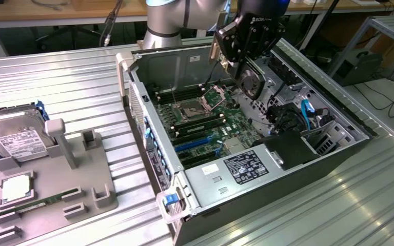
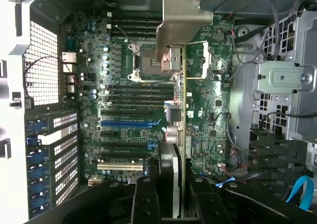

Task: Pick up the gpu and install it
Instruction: 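Insert the gpu into the slot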

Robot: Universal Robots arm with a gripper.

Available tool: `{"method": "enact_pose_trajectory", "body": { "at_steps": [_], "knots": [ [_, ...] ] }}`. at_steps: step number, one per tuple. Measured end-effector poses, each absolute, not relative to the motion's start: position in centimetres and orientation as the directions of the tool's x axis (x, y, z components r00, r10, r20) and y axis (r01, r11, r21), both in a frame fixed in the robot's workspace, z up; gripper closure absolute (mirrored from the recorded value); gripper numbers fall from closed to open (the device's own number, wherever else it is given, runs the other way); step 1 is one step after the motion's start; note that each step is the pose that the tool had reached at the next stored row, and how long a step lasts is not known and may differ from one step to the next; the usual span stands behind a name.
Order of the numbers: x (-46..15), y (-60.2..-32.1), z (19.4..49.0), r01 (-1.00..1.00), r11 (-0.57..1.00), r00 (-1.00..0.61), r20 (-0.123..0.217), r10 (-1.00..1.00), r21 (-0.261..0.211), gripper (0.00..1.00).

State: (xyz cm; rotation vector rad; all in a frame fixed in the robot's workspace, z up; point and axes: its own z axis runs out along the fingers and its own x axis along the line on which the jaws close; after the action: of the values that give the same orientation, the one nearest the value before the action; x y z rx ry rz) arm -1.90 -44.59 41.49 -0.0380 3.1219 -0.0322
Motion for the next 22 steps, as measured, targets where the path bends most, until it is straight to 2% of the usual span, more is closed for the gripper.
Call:
{"method": "enact_pose_trajectory", "body": {
  "at_steps": [8, 22],
  "knots": [
    [-1.9, -44.59, 41.49, -0.03, 0.999, -0.999, -0.019, -0.03, -0.021, 0.71],
    [-1.86, -44.59, 41.46, -0.295, 0.955, -0.955, -0.019, -0.296, -0.021, 0.71]
  ]
}}
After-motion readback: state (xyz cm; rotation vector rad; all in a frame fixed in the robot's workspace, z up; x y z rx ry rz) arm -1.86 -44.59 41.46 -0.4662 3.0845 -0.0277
